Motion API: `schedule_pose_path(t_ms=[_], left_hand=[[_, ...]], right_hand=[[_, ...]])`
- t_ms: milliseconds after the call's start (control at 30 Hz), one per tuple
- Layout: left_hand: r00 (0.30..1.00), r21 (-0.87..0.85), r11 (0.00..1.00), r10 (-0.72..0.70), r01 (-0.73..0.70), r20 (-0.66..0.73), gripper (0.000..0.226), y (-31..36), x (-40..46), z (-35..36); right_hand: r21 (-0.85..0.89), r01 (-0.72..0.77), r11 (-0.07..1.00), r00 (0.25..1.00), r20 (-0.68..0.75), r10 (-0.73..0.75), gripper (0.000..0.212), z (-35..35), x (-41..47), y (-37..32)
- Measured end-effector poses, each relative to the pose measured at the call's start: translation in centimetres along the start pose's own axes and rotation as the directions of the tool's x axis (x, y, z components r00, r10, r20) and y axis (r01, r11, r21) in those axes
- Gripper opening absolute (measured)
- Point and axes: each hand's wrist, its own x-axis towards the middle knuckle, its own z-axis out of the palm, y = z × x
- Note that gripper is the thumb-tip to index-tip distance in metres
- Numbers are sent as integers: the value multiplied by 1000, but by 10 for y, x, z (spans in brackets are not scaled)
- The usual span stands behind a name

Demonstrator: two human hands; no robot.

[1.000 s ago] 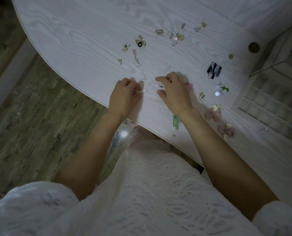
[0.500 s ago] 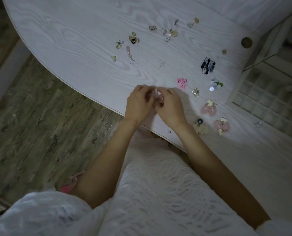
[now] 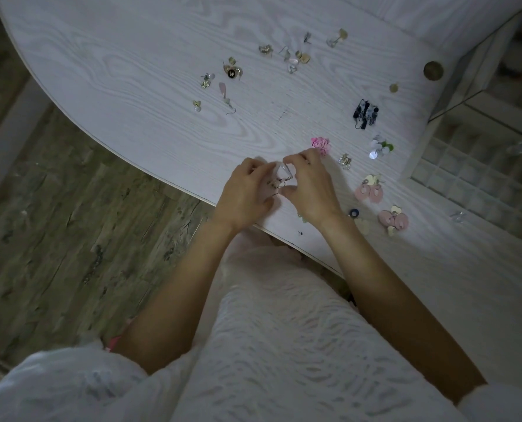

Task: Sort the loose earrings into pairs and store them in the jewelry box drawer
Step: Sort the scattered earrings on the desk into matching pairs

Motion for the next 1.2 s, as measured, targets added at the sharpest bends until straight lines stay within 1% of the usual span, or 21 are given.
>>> schedule_pose_path(t_ms=[100,167,267,367,500,600,633,667,700,733,767,833,900,967,1033,1133,1200], left_hand=[[999,-4,1000,-22,21,-42,49,3,2,4],[998,-5,1000,-22,22,-66,43,6,5,6],[998,5,1000,-12,13,-63,39,9,10,9],[999,6,1000,2,-1,-40,38,12,13,8],[1000,2,1000,-5,5,18,40,14,14,1],[987,55,998,-25,16,160,44,15,16,-13],[978,66,998,-30,16,207,45,13,16,-21],[970,67,998,-27,11,242,46,11,16,-30],[970,64,998,-22,7,243,46,8,15,-39],[979,60,998,-22,10,202,42,4,15,-50],[992,53,998,-23,16,126,38,-2,15,-60],[996,25,999,-46,48,-77,29,-13,18,-78],[964,1,995,-94,98,-250,23,-26,28,-90],[934,2,992,-117,125,-339,23,-34,47,-95],[940,46,993,-89,110,-330,28,-38,68,-94],[973,169,981,-52,91,-224,38,-39,95,-87],[979,197,976,-59,98,-195,41,-40,105,-83]], right_hand=[[6,-6,1000,1000,-7,6,41,1,-3,1],[10,-10,1000,999,-39,10,38,2,-6,2],[8,-41,999,997,-71,41,37,2,-8,1],[33,-69,997,995,-68,71,38,-1,-8,-2],[38,-84,996,996,-37,85,40,-7,-8,-4],[3,-76,997,997,25,76,39,-17,-10,-5],[-14,-54,998,997,46,54,38,-21,-9,-7],[-36,-28,999,998,56,30,36,-26,-9,-8],[-58,0,998,998,57,3,35,-31,-8,-10],[-77,32,997,998,56,-28,34,-35,-4,-14],[-86,59,995,997,51,-55,34,-40,1,-18],[-66,102,993,994,35,-100,37,-46,16,-28],[-46,132,990,991,27,-131,40,-49,37,-35],[-90,162,983,987,21,-161,39,-49,63,-39],[-139,175,975,984,-5,-177,36,-50,90,-36],[-220,155,963,981,-80,-177,33,-56,127,-26],[-254,126,959,973,-157,-169,30,-61,148,-18]])
